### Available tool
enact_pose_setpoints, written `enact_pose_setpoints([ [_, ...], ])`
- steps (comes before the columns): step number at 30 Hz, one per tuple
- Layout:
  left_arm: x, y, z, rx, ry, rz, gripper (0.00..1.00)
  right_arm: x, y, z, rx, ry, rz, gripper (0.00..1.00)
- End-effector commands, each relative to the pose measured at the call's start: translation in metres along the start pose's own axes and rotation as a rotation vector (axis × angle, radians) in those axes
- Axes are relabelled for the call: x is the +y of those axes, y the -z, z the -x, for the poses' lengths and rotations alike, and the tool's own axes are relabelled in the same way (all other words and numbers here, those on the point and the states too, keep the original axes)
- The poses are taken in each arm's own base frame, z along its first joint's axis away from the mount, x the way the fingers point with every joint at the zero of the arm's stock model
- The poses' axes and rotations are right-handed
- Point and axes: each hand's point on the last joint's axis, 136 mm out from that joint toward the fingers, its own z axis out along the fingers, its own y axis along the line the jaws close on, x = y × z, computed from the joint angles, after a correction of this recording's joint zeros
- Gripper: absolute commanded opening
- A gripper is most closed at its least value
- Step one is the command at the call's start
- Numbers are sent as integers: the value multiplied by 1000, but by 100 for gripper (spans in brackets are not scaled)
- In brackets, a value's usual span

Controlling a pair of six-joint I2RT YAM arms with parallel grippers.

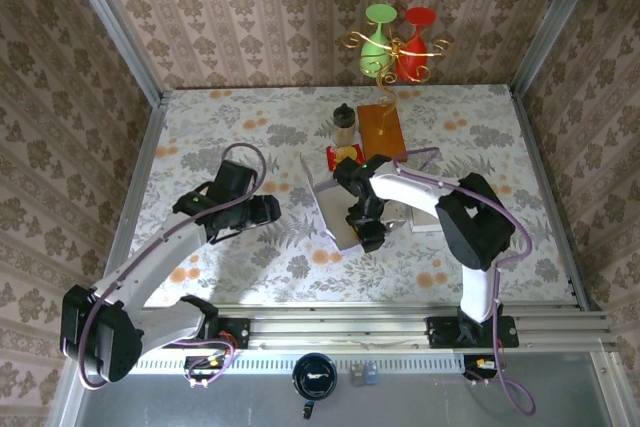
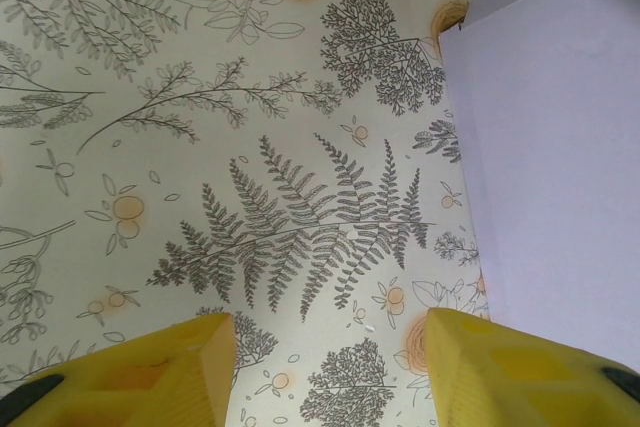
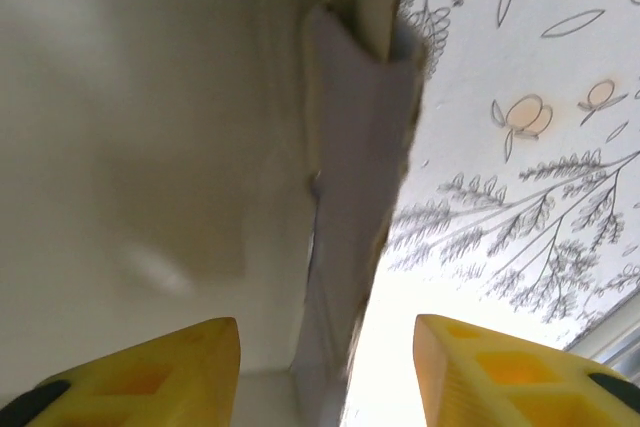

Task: Fold the paper box

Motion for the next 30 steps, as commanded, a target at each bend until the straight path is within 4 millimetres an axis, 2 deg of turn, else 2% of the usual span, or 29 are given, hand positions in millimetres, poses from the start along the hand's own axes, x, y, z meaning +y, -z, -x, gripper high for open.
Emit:
enact_pose_setpoints([
  [1,-6,-10,-1,11,21,-26,53,11,29,1,-43,76,113,56],
  [4,-8,-16,1,12,34,-29,53,17,50,3,-68,134,193,58],
  [6,-8,-19,2,13,48,-30,53,23,70,13,-135,198,256,57],
  [9,-8,-26,0,29,77,-27,51,30,96,44,-279,341,324,48],
  [11,-8,-33,-3,46,106,-31,50,41,102,62,-326,472,385,39],
  [15,-10,-54,-13,103,189,-56,43,50,84,85,-312,664,467,21],
  [18,-16,-68,-18,126,226,-73,41,49,61,94,-278,786,427,14],
  [23,-24,-88,-26,162,237,-69,38,44,31,95,-228,946,343,10],
  [26,-24,-100,-30,178,253,-63,37,35,18,108,-237,970,276,9],
  [30,-26,-111,-30,174,275,-81,36,29,9,120,-243,990,285,9],
])
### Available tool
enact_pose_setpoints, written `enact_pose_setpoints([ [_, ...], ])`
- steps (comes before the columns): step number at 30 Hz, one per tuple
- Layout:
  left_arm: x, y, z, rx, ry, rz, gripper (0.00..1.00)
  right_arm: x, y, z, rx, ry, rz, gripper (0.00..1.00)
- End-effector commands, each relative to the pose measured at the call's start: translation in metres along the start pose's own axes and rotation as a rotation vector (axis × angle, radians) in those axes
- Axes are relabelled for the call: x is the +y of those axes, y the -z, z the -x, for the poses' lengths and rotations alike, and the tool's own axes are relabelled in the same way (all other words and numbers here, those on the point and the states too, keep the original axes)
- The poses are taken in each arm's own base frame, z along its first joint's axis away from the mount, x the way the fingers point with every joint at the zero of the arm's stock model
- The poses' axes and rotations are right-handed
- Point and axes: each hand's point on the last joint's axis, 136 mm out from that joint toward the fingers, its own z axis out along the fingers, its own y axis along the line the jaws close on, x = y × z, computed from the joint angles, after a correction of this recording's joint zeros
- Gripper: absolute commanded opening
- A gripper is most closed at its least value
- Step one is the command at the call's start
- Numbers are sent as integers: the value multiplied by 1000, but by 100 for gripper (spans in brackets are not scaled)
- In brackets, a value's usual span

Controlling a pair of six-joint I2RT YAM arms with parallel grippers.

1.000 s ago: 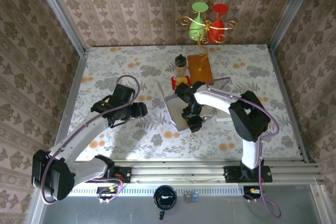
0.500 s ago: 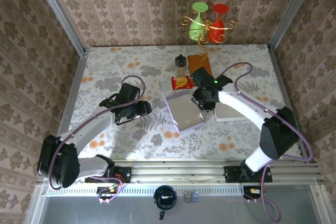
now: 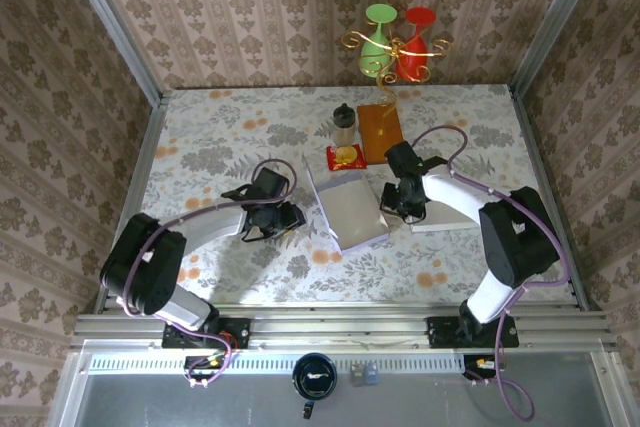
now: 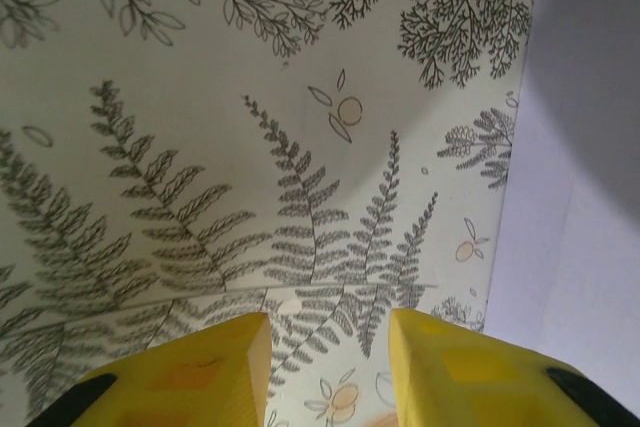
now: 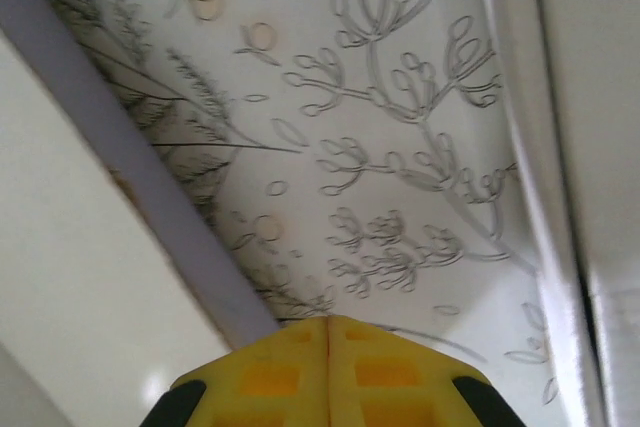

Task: Fold the paper box

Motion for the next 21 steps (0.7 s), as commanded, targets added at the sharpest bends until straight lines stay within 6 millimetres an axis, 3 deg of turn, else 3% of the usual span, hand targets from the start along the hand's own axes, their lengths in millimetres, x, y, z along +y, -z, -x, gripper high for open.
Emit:
enact_pose_setpoints([
  [1,-10,-8,2,-4,31,-52,35,-6,-7,-1,6,93,35,9],
  [7,-14,-22,4,6,51,-78,33,11,-27,-14,100,160,143,7],
  [21,-13,-28,13,-7,84,-120,28,63,-13,-33,134,102,393,7],
])
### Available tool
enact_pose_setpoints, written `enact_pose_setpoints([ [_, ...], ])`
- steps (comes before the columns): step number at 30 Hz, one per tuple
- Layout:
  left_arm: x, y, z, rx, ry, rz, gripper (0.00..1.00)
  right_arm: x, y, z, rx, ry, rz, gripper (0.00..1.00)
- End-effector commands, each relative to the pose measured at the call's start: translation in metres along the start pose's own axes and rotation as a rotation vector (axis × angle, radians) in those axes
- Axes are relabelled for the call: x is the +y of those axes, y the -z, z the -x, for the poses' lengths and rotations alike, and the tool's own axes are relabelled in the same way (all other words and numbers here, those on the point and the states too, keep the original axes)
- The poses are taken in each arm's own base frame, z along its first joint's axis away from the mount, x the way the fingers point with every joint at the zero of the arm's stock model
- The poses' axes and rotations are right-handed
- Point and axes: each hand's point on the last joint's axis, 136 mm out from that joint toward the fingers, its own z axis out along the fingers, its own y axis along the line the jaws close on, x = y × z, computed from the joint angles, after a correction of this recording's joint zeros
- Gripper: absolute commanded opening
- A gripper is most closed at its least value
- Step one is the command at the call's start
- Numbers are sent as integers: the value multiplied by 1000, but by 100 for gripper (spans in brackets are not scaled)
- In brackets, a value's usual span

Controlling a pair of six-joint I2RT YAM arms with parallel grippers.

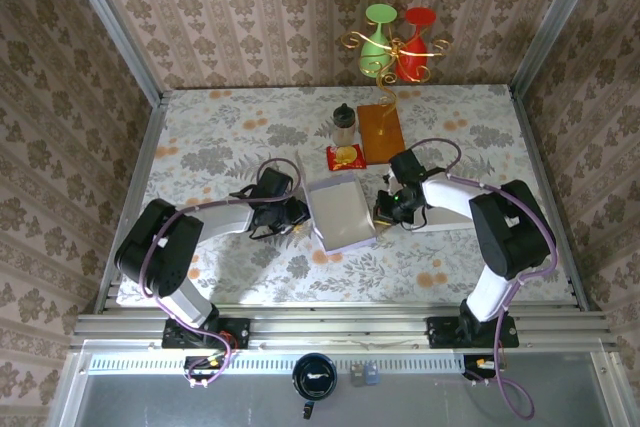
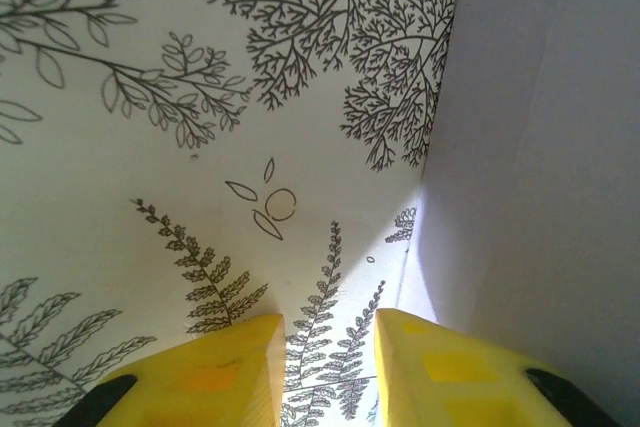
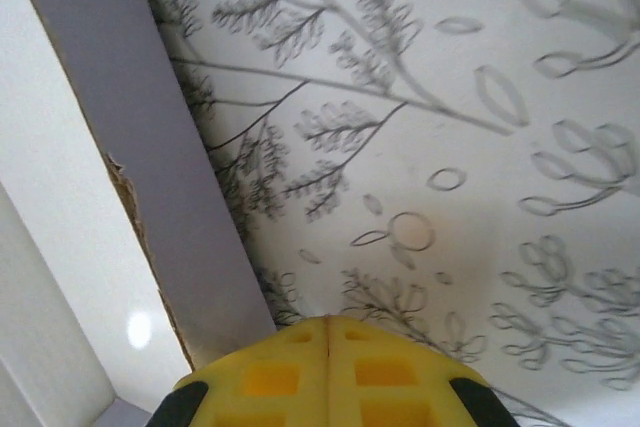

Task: Fold the paper box

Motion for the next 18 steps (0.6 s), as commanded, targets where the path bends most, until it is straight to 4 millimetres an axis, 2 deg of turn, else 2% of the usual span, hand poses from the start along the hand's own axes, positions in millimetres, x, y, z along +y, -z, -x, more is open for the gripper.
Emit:
enact_pose_setpoints([
  [1,2,-3,2,-1,21,-28,28,27,2,-9,9,-1,99,6],
  [9,7,2,5,-13,37,-54,24,52,-5,-19,5,-32,168,5],
  [18,10,9,11,-15,37,-67,24,60,-14,-27,16,-54,163,4],
])
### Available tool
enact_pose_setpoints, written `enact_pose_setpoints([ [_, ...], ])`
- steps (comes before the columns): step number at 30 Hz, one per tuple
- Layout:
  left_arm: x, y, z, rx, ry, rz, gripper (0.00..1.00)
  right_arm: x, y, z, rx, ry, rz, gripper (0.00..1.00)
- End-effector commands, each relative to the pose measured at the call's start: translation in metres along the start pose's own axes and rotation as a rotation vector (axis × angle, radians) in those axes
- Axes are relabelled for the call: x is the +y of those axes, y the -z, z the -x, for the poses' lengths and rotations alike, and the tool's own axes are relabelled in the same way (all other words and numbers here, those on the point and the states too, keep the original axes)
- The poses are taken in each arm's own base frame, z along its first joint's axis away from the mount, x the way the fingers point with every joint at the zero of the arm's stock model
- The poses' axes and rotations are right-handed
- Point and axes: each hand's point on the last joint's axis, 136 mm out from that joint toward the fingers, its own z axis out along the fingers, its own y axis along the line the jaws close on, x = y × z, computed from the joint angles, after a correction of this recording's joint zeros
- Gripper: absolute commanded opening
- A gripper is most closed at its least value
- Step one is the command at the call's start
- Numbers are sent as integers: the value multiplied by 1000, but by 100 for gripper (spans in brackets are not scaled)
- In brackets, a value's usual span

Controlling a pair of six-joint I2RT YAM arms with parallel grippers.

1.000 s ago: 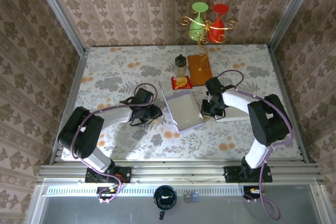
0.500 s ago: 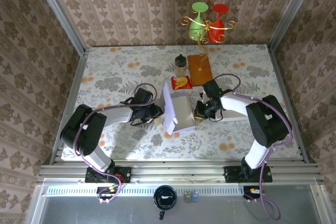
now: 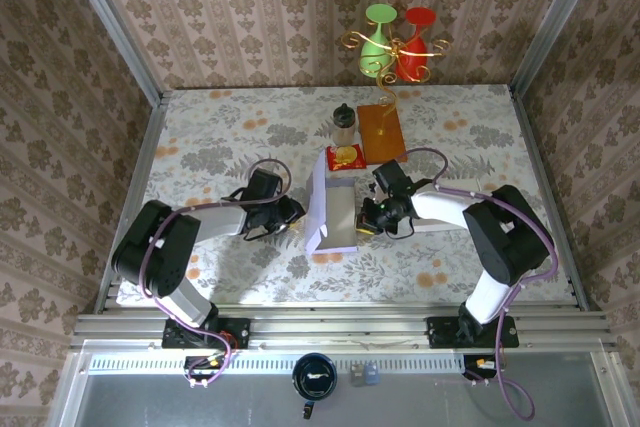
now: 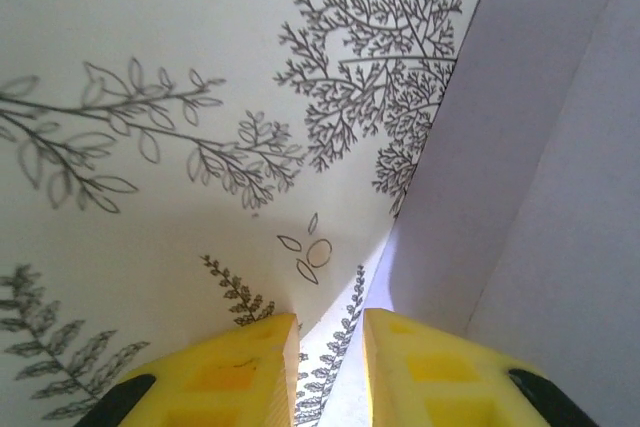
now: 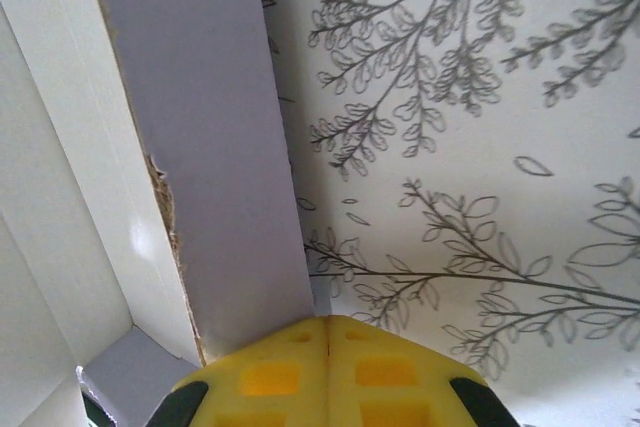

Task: Fold the paper box

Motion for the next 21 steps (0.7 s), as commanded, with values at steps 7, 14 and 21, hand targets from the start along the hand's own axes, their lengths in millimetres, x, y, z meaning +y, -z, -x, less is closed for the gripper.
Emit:
enact_pose_setpoints([
  [7,3,11,11,37,-45,20,24,44,-14,-19,-29,-72,123,5],
  [14,-13,4,39,76,-93,-12,24,79,-27,-30,-74,-205,194,8],
  [21,-41,-17,54,151,-156,-78,23,114,-41,-34,-70,-350,283,14],
])
